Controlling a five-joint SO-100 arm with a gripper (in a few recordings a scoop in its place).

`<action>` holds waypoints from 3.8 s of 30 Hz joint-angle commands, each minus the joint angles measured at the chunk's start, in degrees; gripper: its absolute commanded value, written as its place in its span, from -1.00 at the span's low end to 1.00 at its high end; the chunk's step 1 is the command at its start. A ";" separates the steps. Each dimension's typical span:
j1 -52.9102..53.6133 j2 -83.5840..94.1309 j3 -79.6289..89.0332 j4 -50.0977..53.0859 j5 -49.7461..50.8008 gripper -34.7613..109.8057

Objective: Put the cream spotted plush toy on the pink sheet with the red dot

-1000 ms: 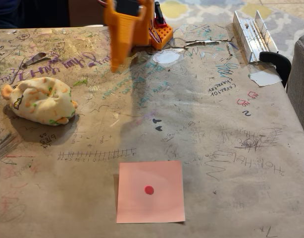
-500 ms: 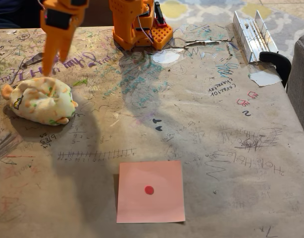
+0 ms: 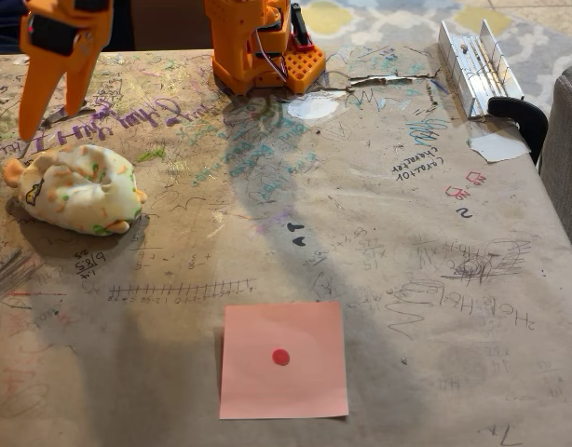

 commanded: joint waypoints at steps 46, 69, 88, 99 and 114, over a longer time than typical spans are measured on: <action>-13.01 -12.74 -16.17 11.87 5.10 -0.52; -65.74 85.96 -18.63 40.08 29.53 -0.52; -53.53 -12.74 -62.75 36.56 21.80 0.14; -50.27 38.14 1.05 15.03 11.34 0.06; -59.59 70.75 21.88 18.46 17.93 -0.52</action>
